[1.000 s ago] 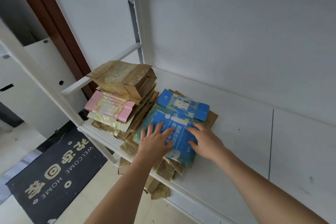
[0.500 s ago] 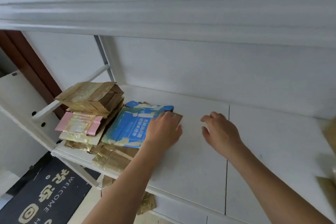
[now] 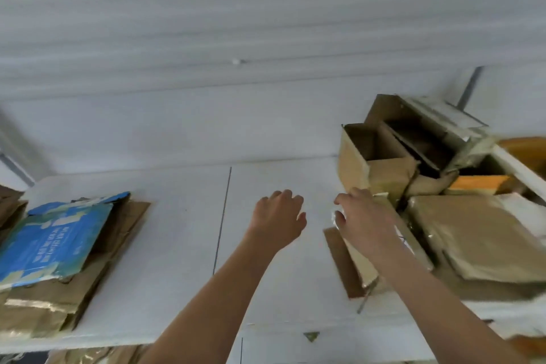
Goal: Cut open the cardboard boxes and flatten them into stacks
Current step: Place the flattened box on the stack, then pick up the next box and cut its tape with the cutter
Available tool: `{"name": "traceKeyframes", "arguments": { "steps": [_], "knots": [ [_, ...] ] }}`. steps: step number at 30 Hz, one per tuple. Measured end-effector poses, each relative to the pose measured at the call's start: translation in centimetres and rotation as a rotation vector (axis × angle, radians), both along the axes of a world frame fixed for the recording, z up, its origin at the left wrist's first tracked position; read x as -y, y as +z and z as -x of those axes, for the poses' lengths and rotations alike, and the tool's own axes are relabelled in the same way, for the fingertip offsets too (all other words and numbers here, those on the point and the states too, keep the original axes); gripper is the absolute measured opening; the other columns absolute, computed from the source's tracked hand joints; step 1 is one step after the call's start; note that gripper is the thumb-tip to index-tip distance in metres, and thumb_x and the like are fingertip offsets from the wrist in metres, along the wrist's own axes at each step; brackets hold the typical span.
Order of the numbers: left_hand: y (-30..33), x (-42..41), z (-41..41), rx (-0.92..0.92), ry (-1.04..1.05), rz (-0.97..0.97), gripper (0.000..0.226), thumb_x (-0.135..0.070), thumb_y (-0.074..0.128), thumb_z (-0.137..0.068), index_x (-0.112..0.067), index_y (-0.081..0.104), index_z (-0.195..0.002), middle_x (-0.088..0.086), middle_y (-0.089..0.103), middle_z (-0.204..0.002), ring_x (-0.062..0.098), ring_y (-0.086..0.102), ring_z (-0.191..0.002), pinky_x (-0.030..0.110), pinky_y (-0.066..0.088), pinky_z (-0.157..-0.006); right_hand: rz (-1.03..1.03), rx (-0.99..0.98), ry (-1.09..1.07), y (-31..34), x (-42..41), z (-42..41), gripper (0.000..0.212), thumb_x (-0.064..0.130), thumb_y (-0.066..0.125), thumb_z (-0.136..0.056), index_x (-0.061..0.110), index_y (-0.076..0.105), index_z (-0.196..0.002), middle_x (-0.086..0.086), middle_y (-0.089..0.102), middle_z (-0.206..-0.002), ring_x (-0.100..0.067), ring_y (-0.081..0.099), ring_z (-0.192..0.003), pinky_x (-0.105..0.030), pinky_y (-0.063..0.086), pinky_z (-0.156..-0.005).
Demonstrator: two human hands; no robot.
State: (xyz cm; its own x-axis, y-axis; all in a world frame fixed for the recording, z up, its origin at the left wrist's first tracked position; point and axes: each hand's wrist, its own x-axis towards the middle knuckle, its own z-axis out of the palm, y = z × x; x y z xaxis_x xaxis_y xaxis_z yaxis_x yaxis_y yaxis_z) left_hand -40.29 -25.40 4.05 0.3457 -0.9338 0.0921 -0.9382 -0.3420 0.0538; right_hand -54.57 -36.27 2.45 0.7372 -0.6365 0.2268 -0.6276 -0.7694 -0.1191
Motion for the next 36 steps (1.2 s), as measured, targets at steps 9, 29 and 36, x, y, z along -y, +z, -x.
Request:
{"name": "traceKeyframes", "arguments": {
  "steps": [9,29,36],
  "knots": [
    [-3.3,8.0,8.9,-0.012,-0.056,-0.086,0.03,-0.033,0.042,-0.1,-0.023,0.058,-0.124,0.002,0.058,-0.112,0.022,0.059,-0.108,0.033,0.046,-0.08,0.069,-0.033,0.07,-4.0,5.5,8.0,0.043,0.035,0.065,-0.083,0.01,0.071,-0.116,-0.003,0.066,-0.07,-0.018,0.064,-0.06,-0.023,0.051,-0.047],
    [-5.2,4.7,8.4,-0.821,0.641,-0.06,0.097,-0.098,0.035,-0.06,-0.009,0.066,-0.08,0.014,0.063,-0.097,0.025,0.067,-0.076,0.035,0.056,-0.076,-0.809,0.601,0.019,-3.3,4.2,4.6,0.01,0.022,0.038,-0.105,0.014,0.043,-0.109,-0.003,0.065,-0.085,-0.002,0.06,-0.053,-0.01,0.042,-0.044],
    [-6.3,-1.1,4.6,-1.034,0.798,0.085,0.038,-0.039,0.06,-0.093,-0.003,0.07,-0.102,0.01,0.072,-0.095,0.024,0.069,-0.086,0.038,0.059,-0.082,-0.973,0.582,0.293,-3.6,1.5,2.0,0.037,0.015,0.039,-0.105,0.028,0.03,-0.138,0.006,0.064,-0.11,-0.004,0.072,-0.082,-0.026,0.059,-0.078]
  ]
}}
